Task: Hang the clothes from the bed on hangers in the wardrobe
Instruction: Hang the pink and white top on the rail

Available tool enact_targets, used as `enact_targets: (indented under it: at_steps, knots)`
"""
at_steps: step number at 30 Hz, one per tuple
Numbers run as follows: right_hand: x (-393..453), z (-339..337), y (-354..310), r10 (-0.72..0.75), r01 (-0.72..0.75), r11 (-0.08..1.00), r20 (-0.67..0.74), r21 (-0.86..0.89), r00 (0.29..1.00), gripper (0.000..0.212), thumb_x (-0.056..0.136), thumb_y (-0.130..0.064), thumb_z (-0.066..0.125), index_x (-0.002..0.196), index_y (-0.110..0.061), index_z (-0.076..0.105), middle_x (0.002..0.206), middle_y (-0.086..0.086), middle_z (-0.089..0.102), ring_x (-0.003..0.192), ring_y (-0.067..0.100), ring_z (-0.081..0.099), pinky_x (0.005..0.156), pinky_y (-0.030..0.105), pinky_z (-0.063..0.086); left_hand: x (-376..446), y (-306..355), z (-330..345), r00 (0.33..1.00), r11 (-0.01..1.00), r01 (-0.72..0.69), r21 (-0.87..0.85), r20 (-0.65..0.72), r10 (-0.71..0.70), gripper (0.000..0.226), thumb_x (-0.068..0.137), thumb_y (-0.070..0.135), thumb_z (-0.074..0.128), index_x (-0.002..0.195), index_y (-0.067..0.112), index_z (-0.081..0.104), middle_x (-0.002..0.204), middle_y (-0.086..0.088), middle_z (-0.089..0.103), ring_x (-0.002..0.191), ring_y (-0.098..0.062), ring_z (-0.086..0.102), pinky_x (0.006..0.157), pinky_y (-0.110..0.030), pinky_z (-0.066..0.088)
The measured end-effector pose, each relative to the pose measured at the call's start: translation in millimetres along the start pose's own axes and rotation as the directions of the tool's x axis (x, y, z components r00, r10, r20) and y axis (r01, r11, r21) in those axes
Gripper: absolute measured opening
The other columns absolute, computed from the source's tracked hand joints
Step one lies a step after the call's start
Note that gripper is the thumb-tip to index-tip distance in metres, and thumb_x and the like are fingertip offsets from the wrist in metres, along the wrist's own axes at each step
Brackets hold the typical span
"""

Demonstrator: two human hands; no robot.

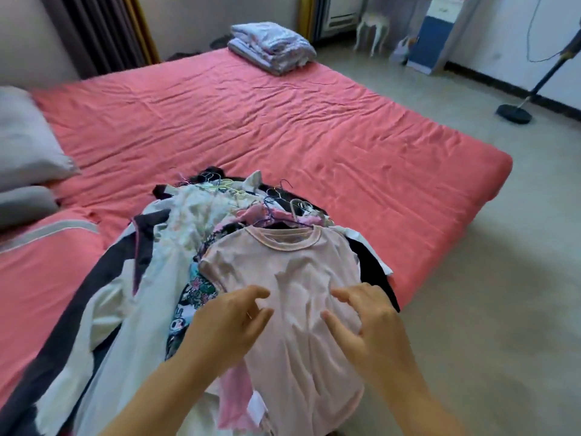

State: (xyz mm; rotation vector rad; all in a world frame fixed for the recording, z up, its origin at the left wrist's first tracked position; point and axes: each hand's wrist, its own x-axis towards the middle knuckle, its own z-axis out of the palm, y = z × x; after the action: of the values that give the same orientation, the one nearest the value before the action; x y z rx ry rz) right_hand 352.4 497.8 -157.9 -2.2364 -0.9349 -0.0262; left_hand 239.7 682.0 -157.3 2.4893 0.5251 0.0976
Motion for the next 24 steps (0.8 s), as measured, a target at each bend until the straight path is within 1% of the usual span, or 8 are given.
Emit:
enact_targets:
  at_steps: [4, 7, 10, 12, 15, 18, 21, 24]
  knots:
    - [41.5, 29.5, 7.4, 0.03, -0.034, 0.998, 0.066, 0.06, 0.997, 0.032, 0.076, -0.041, 0.059, 0.095, -0.016, 0.068, 0.088, -0.008, 0.063, 0.088, 0.012, 0.055, 0.076, 0.016, 0.039, 23.4, -17.0, 0.1, 0.995, 0.997, 0.079, -0.021, -0.052, -0.08, 0.027, 0.09, 0.038, 0.058, 0.115, 0.029, 0.062, 0.076, 0.022, 0.054, 0.069, 0.005, 0.053, 0.064, -0.012, 0.042]
    - [69.8, 45.9, 22.9, 0.041, -0.048, 0.997, 0.119, 0.062, 0.992, 0.028, 0.075, -0.033, 0.065, 0.096, -0.014, 0.068, 0.09, -0.005, 0.065, 0.09, 0.017, 0.058, 0.077, 0.018, 0.04, 51.1, -25.6, 8.1, 0.987, 0.988, 0.145, -0.05, -0.07, -0.148, 0.028, 0.09, 0.04, 0.056, 0.113, 0.027, 0.064, 0.088, 0.017, 0.059, 0.075, 0.0, 0.057, 0.074, -0.024, 0.05]
    - [100.3, 58.5, 45.6, 0.053, -0.07, 0.994, 0.188, 0.085, 0.981, 0.029, 0.075, -0.032, 0.065, 0.097, -0.014, 0.069, 0.091, -0.005, 0.065, 0.092, 0.017, 0.057, 0.079, 0.02, 0.038, 88.5, -34.9, 21.5, 0.976, 0.978, 0.197, -0.074, -0.079, -0.203, 0.039, 0.086, 0.047, 0.048, 0.112, 0.024, 0.065, 0.099, 0.011, 0.061, 0.088, -0.004, 0.059, 0.079, -0.03, 0.05]
    - [124.1, 66.1, 64.7, 0.053, -0.077, 0.992, 0.227, 0.096, 0.972, 0.03, 0.075, -0.033, 0.062, 0.098, -0.015, 0.069, 0.092, -0.006, 0.065, 0.092, 0.018, 0.057, 0.079, 0.017, 0.036, 119.9, -41.8, 32.8, 0.968, 0.969, 0.241, -0.045, -0.052, -0.244, 0.032, 0.091, 0.041, 0.051, 0.115, 0.023, 0.064, 0.108, 0.009, 0.061, 0.099, -0.009, 0.058, 0.085, -0.027, 0.045]
    - [157.5, 79.2, 94.7, 0.039, -0.071, 0.992, 0.277, 0.106, 0.96, 0.029, 0.075, -0.032, 0.062, 0.098, -0.015, 0.068, 0.091, -0.004, 0.065, 0.091, 0.019, 0.058, 0.079, 0.019, 0.037, 167.2, -54.8, 50.7, 0.95, 0.95, 0.312, 0.005, -0.027, -0.312, 0.03, 0.094, 0.033, 0.052, 0.121, 0.022, 0.06, 0.123, 0.009, 0.057, 0.105, -0.011, 0.055, 0.082, -0.023, 0.04]
    - [185.7, 97.0, 124.6, 0.035, -0.08, 0.989, 0.319, 0.127, 0.947, 0.027, 0.075, -0.03, 0.062, 0.097, -0.016, 0.068, 0.09, -0.006, 0.063, 0.088, 0.017, 0.057, 0.078, 0.018, 0.037, 212.1, -76.4, 74.7, 0.919, 0.918, 0.392, 0.057, 0.014, -0.394, 0.036, 0.096, 0.031, 0.049, 0.13, 0.019, 0.052, 0.137, 0.005, 0.048, 0.122, -0.013, 0.046, 0.095, -0.026, 0.038]
    - [202.9, 118.0, 148.3, 0.027, -0.085, 0.986, 0.367, 0.143, 0.93, 0.026, 0.075, -0.03, 0.063, 0.096, -0.016, 0.068, 0.089, -0.008, 0.062, 0.088, 0.017, 0.056, 0.079, 0.015, 0.035, 243.7, -102.8, 96.3, 0.88, 0.872, 0.466, 0.15, 0.022, -0.474, 0.045, 0.097, 0.028, 0.046, 0.14, 0.014, 0.041, 0.149, -0.003, 0.035, 0.137, -0.018, 0.03, 0.109, -0.029, 0.024]
    - [212.1, 134.7, 166.0, 0.025, -0.095, 0.983, 0.395, 0.159, 0.918, 0.025, 0.075, -0.03, 0.062, 0.094, -0.016, 0.068, 0.087, -0.008, 0.062, 0.087, 0.017, 0.057, 0.081, 0.022, 0.039, 266.8, -123.3, 108.2, 0.82, 0.782, 0.546, 0.301, -0.001, -0.572, 0.047, 0.1, 0.03, 0.037, 0.145, 0.017, 0.031, 0.154, -0.004, 0.026, 0.143, -0.019, 0.018, 0.115, -0.041, 0.01]
